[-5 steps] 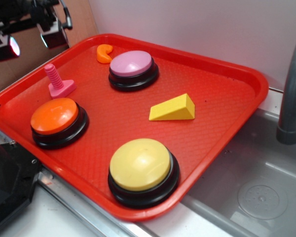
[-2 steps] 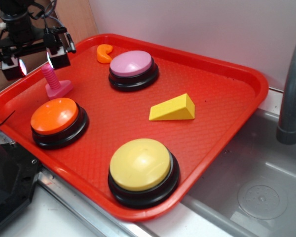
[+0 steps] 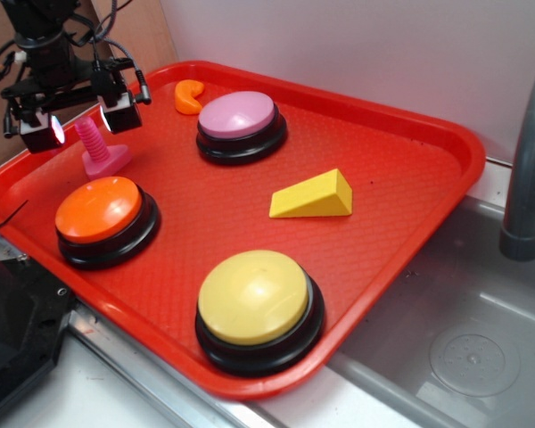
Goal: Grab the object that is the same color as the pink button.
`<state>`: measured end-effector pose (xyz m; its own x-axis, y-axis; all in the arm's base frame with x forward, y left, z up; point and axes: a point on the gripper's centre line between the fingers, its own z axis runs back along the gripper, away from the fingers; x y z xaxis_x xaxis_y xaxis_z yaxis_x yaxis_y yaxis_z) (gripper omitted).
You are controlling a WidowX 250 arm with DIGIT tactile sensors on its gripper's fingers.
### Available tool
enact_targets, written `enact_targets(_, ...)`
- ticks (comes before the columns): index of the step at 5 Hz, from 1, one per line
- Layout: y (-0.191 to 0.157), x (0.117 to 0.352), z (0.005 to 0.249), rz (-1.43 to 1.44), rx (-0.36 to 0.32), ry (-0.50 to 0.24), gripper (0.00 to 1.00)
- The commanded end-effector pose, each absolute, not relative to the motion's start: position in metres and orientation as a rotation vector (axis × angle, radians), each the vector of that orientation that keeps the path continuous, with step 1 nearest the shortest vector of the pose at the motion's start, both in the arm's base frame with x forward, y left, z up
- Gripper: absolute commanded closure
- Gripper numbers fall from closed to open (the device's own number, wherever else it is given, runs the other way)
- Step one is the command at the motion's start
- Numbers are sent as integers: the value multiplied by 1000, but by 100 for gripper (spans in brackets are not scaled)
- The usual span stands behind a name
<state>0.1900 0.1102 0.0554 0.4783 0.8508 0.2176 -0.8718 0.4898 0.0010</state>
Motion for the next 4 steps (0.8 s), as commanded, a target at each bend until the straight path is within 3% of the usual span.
enact_targets(1,117,187,47,1090,135,-221,100)
enact_targets(3,118,189,56,1064,131,-242,100)
enact_targets(4,98,198,97,821,55,-201,100)
